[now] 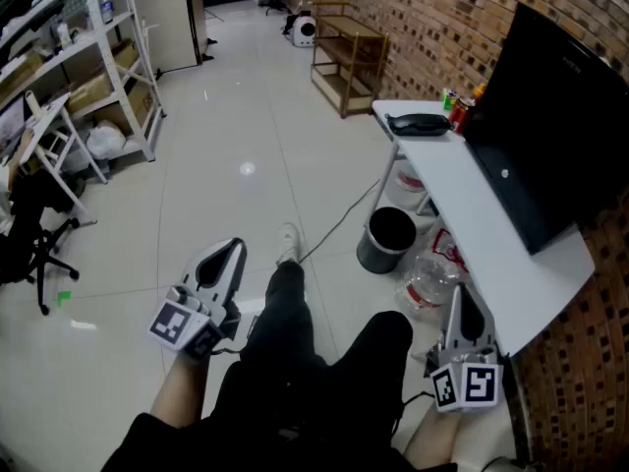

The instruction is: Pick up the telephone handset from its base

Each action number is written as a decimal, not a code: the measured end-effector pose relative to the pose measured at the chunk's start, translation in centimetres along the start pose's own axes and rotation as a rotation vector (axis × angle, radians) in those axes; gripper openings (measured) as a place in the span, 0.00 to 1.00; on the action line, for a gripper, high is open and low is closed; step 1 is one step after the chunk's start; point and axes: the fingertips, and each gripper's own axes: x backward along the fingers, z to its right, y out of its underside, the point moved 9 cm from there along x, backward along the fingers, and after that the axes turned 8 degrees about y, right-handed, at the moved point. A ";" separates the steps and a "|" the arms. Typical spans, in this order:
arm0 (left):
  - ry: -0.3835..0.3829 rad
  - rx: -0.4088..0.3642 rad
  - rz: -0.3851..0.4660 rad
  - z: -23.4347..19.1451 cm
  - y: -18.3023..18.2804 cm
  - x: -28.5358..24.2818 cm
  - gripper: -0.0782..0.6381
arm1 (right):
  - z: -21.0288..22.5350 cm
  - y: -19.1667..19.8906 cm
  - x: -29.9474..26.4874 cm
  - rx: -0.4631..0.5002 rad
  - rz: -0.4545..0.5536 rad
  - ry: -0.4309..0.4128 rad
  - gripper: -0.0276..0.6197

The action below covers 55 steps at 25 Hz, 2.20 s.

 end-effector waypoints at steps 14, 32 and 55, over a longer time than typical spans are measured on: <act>0.040 -0.026 -0.083 -2.9 2.9 -4.0 0.14 | -0.1 1.4 -4.2 0.065 -0.084 -0.001 0.06; 0.077 0.010 -0.008 -11.6 5.4 -19.8 0.14 | 1.8 0.7 -19.0 0.078 -0.059 -0.050 0.06; 0.279 -0.010 0.011 -14.5 4.6 -33.3 0.14 | 5.9 -0.3 -25.8 0.018 -0.036 0.124 0.06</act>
